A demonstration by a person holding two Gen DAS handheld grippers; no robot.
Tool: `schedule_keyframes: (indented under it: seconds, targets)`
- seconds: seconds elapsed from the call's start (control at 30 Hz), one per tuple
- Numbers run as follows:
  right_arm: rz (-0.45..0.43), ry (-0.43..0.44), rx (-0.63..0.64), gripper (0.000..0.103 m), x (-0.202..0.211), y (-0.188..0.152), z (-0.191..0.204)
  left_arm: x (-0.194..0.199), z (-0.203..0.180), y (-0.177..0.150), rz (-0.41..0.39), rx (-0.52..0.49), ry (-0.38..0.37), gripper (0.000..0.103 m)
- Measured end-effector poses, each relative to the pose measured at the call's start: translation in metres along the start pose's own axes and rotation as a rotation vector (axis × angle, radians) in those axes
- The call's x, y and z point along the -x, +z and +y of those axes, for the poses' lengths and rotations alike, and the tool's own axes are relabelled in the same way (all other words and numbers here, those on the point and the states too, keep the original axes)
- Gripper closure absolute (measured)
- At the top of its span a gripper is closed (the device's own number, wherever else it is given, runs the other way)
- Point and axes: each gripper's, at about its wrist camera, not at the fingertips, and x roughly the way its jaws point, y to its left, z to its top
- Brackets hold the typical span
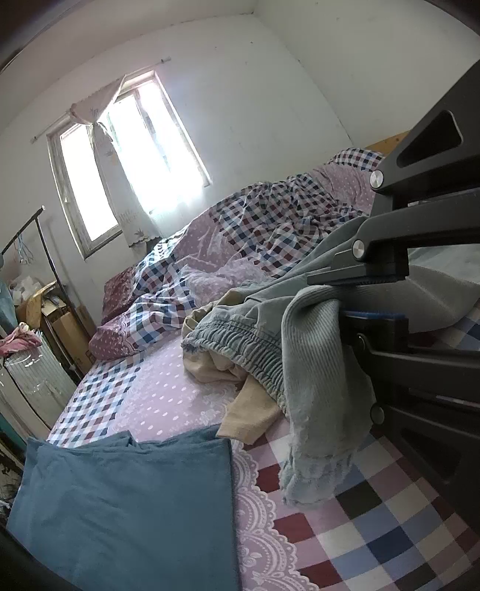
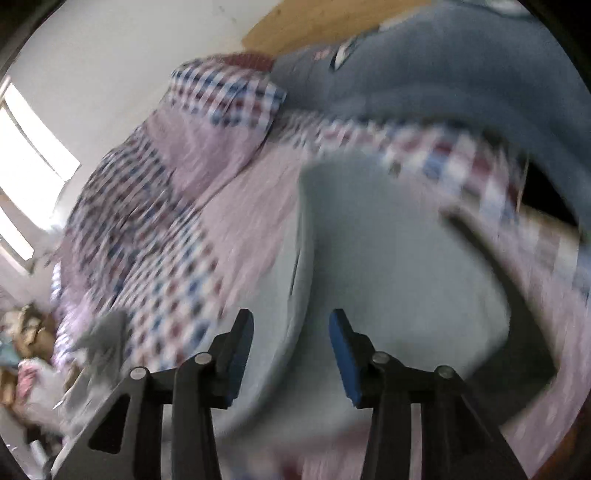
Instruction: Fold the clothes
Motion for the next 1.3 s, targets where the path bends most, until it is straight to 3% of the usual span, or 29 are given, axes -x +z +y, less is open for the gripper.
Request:
schedule_keyframes:
  seconds: [0.1, 0.17, 0.23, 0.33, 0.37, 0.47, 0.63, 0.7, 0.77, 0.83, 0.97, 1.07, 1.13, 1.23, 1.3]
  targets:
    - [0.103, 0.127, 0.032, 0.056, 0.001, -0.024, 0.016, 0.001, -0.001, -0.001, 0.001, 0.002, 0.001, 0.093]
    - [0.137, 0.148, 0.168, 0.056, 0.002, -0.041, 0.040, 0.001, -0.001, -0.002, 0.001, 0.004, 0.001, 0.093]
    - [0.147, 0.088, 0.341, 0.056, -0.003, -0.056, 0.063, 0.001, 0.000, -0.001, 0.002, 0.010, 0.001, 0.093]
    - [0.083, -0.060, 0.645, 0.057, -0.004, -0.074, 0.098, 0.000, 0.002, 0.000, 0.011, 0.020, -0.003, 0.093]
    - [0.067, -0.065, 0.722, 0.057, -0.002, -0.078, 0.108, 0.000, 0.002, 0.001, 0.015, 0.026, -0.006, 0.093]
    - [0.060, 0.025, 0.879, 0.058, 0.009, -0.085, 0.130, -0.001, 0.005, 0.003, 0.024, 0.038, -0.011, 0.093]
    - [0.210, 0.031, 1.091, 0.059, -0.015, -0.096, 0.156, -0.001, 0.004, 0.005, 0.034, 0.045, -0.030, 0.093]
    - [0.268, -0.023, 1.196, 0.064, -0.030, -0.105, 0.162, -0.001, 0.004, 0.005, 0.038, 0.044, -0.033, 0.093]
    - [0.313, -0.067, 1.275, 0.101, -0.040, -0.107, 0.169, -0.001, 0.005, 0.006, 0.042, 0.048, -0.034, 0.093]
    - [0.294, -0.091, 1.354, 0.102, -0.047, -0.107, 0.183, 0.000, 0.006, 0.006, 0.043, 0.055, -0.038, 0.093]
    - [0.169, -0.109, 1.410, 0.102, -0.054, -0.075, 0.230, 0.001, 0.003, 0.006, 0.042, 0.036, -0.044, 0.093]
    - [0.067, -0.119, 1.340, 0.101, -0.070, -0.042, 0.269, 0.000, -0.001, 0.005, 0.043, 0.014, -0.049, 0.093]
    - [0.032, -0.189, 1.267, 0.099, -0.098, -0.026, 0.288, -0.002, -0.003, 0.005, 0.051, 0.011, -0.055, 0.093]
    - [0.032, -0.403, 1.245, 0.097, -0.146, -0.037, 0.291, -0.006, -0.006, 0.002, 0.065, -0.008, -0.056, 0.093]
    - [-0.008, -0.395, 1.206, 0.093, -0.136, -0.053, 0.279, -0.008, -0.009, 0.000, 0.074, -0.024, -0.055, 0.093]
